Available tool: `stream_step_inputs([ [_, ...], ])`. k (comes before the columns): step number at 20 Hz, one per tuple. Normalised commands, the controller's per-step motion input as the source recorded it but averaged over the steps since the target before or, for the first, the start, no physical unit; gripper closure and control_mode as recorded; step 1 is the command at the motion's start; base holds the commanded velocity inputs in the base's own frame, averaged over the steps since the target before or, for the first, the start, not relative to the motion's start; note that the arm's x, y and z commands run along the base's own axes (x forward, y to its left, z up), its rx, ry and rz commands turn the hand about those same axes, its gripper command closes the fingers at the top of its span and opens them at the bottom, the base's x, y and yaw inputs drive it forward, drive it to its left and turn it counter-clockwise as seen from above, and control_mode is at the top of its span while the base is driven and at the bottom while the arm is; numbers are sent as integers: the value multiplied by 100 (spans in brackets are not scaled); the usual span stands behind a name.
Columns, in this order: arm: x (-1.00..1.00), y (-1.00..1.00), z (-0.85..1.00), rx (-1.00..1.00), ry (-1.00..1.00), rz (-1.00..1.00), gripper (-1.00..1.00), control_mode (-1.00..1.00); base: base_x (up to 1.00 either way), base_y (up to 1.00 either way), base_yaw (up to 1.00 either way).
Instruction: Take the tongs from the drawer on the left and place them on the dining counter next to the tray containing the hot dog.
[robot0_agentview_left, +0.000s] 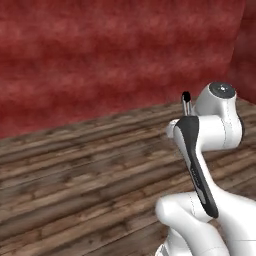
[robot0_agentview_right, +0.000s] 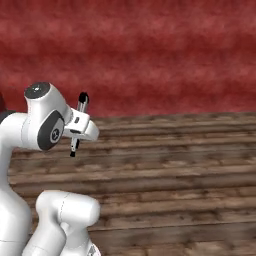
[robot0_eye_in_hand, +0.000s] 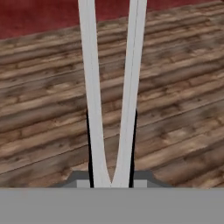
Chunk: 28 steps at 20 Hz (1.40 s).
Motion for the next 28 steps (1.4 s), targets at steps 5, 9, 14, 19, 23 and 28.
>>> stream_step_inputs([
  [5,0,0,0,0,0,0,100,100,23,-5,-80],
  [9,0,0,0,0,0,0,100,100,13,0,-85],
  [14,0,0,0,0,0,0,100,100,31,2,-79],
  [19,0,0,0,0,0,0,100,100,48,10,-70],
  [23,0,0,0,0,0,0,100,100,62,24,-57],
  [28,0,0,0,0,0,0,100,100,86,42,-36],
])
